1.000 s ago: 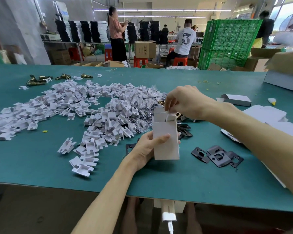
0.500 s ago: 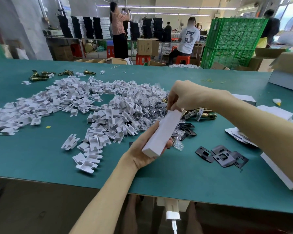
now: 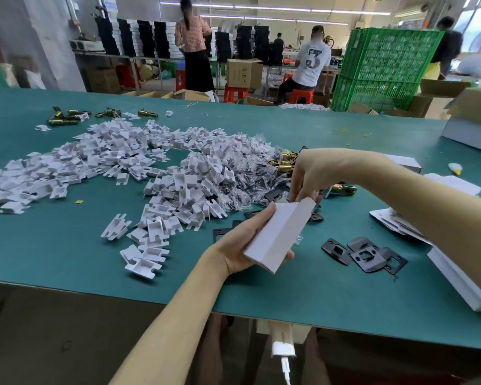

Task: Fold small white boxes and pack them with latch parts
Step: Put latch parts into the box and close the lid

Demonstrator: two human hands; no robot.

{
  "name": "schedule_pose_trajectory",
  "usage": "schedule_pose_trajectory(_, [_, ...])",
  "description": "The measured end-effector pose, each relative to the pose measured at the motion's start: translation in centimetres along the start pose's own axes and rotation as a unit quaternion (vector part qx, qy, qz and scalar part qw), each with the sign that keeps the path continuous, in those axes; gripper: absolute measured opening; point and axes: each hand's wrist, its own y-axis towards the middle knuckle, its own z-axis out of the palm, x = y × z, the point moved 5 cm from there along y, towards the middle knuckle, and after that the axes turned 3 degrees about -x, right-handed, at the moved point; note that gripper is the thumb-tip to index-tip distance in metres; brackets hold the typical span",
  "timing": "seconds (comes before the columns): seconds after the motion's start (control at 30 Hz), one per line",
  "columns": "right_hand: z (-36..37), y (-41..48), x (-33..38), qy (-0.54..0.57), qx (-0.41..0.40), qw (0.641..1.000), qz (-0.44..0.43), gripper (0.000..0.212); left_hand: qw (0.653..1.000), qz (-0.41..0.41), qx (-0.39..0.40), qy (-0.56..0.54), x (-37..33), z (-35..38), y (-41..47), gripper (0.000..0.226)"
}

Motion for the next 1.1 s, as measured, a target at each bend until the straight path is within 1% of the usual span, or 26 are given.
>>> schedule_pose_trajectory(0.13, [0.4, 0.0, -0.4, -0.004, 0.022, 1.000, 0.008, 0.017, 1.000, -0.002, -0.002, 0.019, 0.0, 0.2, -0.2, 0.056])
schedule_pose_trajectory(0.27, [1.4, -0.5, -1.2, 0.019, 0.082, 0.996, 0.012, 0.022, 0.998, -0.020, 0.016, 0.058, 0.2, 0.8, -0.5, 0.055])
schedule_pose_trajectory(0.33, [1.9, -1.1, -1.4, 0.002, 0.116, 0.993, 0.011, 0.022, 0.996, -0.024, 0.034, 0.080, 0.2, 1.2, -0.7, 0.054])
schedule_pose_trajectory(0.4, [2.4, -1.6, -1.5, -0.032, 0.128, 0.991, 0.014, 0.021, 0.994, -0.023, 0.048, 0.099, 0.3, 1.5, -0.8, 0.054])
schedule_pose_trajectory(0.53, [3.3, -1.7, -1.5, -0.052, 0.117, 0.991, 0.025, 0.016, 0.993, -0.018, 0.043, 0.112, 0.2, 1.9, -0.9, 0.050])
schedule_pose_trajectory(0.63, [3.5, -1.7, -1.6, -0.048, 0.105, 0.993, 0.025, 0.016, 0.992, -0.017, 0.037, 0.116, 0.2, 1.9, -0.9, 0.048])
schedule_pose_trajectory(0.77, [3.3, -1.7, -1.7, -0.046, 0.090, 0.995, 0.024, 0.017, 0.992, -0.016, 0.030, 0.118, 0.2, 1.8, -0.8, 0.051])
schedule_pose_trajectory(0.9, [3.7, -1.8, -1.7, -0.056, 0.091, 0.994, 0.016, 0.023, 0.992, -0.023, 0.035, 0.118, 0.3, 1.9, -0.7, 0.053])
schedule_pose_trajectory(1.1, [3.6, -2.0, -1.9, -0.025, 0.075, 0.997, 0.004, 0.023, 0.993, -0.022, 0.033, 0.112, 0.4, 1.9, -0.7, 0.051])
